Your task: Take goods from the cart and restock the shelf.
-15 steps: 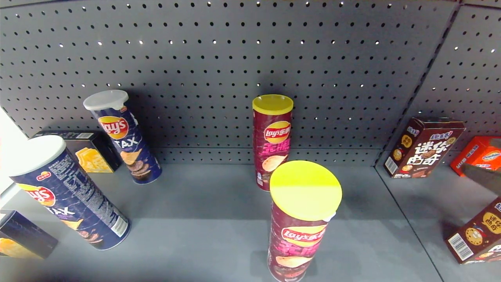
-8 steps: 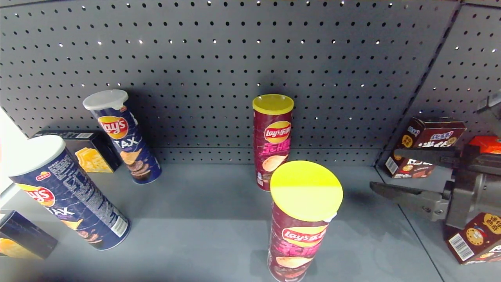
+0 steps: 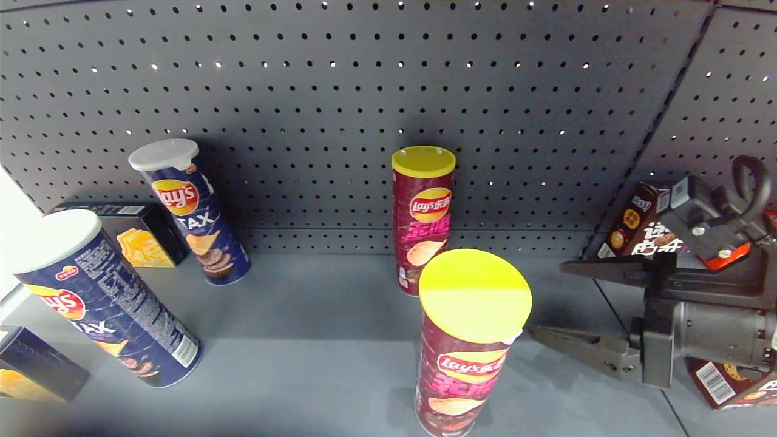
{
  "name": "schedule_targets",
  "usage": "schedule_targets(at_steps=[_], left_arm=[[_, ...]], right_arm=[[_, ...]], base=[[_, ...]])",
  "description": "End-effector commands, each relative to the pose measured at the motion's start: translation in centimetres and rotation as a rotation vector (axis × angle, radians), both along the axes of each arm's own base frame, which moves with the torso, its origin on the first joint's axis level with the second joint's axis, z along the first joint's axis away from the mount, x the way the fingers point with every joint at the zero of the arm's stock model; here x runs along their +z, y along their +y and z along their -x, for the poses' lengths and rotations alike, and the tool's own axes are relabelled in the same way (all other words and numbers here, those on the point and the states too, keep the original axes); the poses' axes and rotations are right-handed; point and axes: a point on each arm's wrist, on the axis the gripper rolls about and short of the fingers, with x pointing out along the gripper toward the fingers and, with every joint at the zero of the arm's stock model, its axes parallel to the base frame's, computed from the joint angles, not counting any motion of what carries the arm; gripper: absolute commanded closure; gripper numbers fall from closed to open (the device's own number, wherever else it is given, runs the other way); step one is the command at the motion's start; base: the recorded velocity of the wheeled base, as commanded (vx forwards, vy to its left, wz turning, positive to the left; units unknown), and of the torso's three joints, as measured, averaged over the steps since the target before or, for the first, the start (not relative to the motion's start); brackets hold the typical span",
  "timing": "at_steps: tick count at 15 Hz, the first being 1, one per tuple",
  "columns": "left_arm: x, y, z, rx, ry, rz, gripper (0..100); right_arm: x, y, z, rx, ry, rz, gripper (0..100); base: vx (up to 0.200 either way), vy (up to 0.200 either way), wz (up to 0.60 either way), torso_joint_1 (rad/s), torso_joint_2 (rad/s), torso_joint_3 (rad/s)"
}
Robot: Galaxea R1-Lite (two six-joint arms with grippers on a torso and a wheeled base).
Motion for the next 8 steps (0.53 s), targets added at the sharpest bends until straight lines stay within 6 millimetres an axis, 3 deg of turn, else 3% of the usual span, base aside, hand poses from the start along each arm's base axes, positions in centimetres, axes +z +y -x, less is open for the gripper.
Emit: schedule_targets(at_steps=[1, 8], left_arm=[[0.0, 0.0, 0.0, 0.000, 0.002, 0.000, 0], [0.0, 0.0, 0.0, 0.000, 0.001, 0.000, 0]], right_arm=[[-0.6, 0.8, -0.2, 0.028, 0.024, 0.019, 0], [-3.0, 1.8, -0.7, 0.063, 0.084, 0.093, 0]], base=[[0.000, 0.000, 0.00, 0.000, 0.00, 0.000], [0.000, 0.000, 0.00, 0.000, 0.00, 0.000]])
